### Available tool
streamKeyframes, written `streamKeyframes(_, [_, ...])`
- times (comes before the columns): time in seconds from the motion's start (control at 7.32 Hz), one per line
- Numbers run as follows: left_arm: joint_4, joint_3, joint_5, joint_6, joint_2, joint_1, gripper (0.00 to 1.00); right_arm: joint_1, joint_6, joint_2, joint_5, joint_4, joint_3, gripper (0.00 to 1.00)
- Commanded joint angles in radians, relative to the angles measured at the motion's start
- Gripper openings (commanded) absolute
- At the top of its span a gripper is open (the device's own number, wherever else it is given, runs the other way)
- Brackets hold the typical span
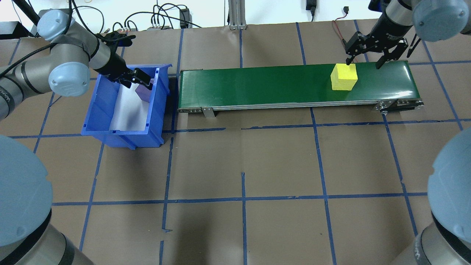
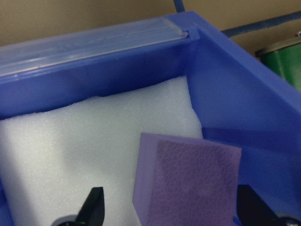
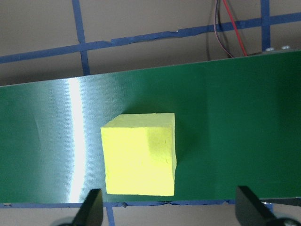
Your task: Move block left to right into plate
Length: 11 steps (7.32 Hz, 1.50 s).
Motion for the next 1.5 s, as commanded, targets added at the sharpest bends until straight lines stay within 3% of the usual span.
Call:
streamKeyframes(0.0, [-0.011, -0.012, -0.001, 0.003, 0.004, 0.000, 1.00, -0.005, -0.003, 0.011, 0.002, -0.044, 0.031, 1.00])
streamKeyframes(0.41, [-0.013, -0.028, -0.004, 0.004, 0.000, 0.000, 1.00, -0.005, -0.035, 0.033, -0.018, -0.099, 0.076, 1.00])
streamKeyframes(0.55, [-0.013, -0.031, -0.004, 0.004, 0.000, 0.000, 1.00, -0.006, -0.035, 0.034, -0.059, -0.107, 0.086, 1.00])
streamKeyframes(0.68, [-0.011, -0.031, -0.004, 0.004, -0.003, 0.000, 1.00, -0.008, -0.037, 0.037, -0.090, -0.142, 0.088, 0.87])
streamKeyframes(0.82, [-0.003, -0.029, -0.004, 0.007, -0.005, 0.000, 0.94, -0.010, -0.051, 0.036, -0.095, -0.162, 0.086, 0.18])
streamKeyframes(1.09, [0.001, -0.017, -0.001, 0.009, -0.006, 0.000, 0.80, -0.019, -0.058, 0.024, -0.101, -0.167, 0.076, 0.17])
streamKeyframes(1.23, [0.001, -0.011, 0.002, 0.009, -0.006, 0.000, 0.74, -0.028, -0.083, 0.010, -0.146, -0.167, 0.082, 0.16])
streamKeyframes(1.37, [0.003, -0.006, 0.003, 0.009, -0.005, 0.000, 0.71, -0.057, -0.119, -0.028, -0.221, -0.094, 0.097, 0.16])
